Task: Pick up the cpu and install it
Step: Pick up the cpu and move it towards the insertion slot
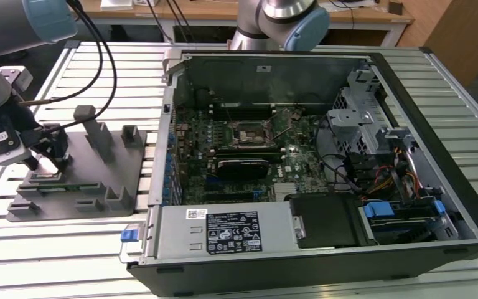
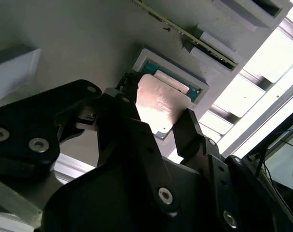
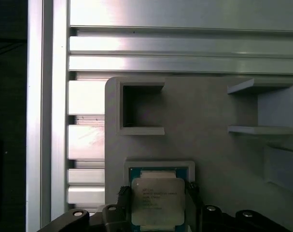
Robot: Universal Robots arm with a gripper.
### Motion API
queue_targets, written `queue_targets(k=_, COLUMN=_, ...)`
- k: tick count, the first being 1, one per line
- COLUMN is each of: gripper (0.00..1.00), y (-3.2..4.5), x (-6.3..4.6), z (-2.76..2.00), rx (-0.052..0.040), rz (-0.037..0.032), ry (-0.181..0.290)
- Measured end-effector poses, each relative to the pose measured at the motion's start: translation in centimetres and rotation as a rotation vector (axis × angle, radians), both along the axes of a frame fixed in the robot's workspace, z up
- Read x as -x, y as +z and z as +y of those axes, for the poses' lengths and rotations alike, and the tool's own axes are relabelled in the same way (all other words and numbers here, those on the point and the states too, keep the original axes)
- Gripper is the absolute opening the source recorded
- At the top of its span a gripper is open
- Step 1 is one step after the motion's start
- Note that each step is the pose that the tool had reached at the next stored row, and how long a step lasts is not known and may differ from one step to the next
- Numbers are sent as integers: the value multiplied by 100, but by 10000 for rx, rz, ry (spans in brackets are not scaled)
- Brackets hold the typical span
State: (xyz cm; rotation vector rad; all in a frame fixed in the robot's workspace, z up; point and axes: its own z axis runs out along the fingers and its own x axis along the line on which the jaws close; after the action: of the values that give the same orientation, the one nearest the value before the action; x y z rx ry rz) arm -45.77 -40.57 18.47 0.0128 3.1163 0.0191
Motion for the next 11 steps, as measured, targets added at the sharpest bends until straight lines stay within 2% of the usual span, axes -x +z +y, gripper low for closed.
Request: queue_targets(k=11, gripper=55, y=10, x=-27, z=0, rx=4, rz=2, ry=0)
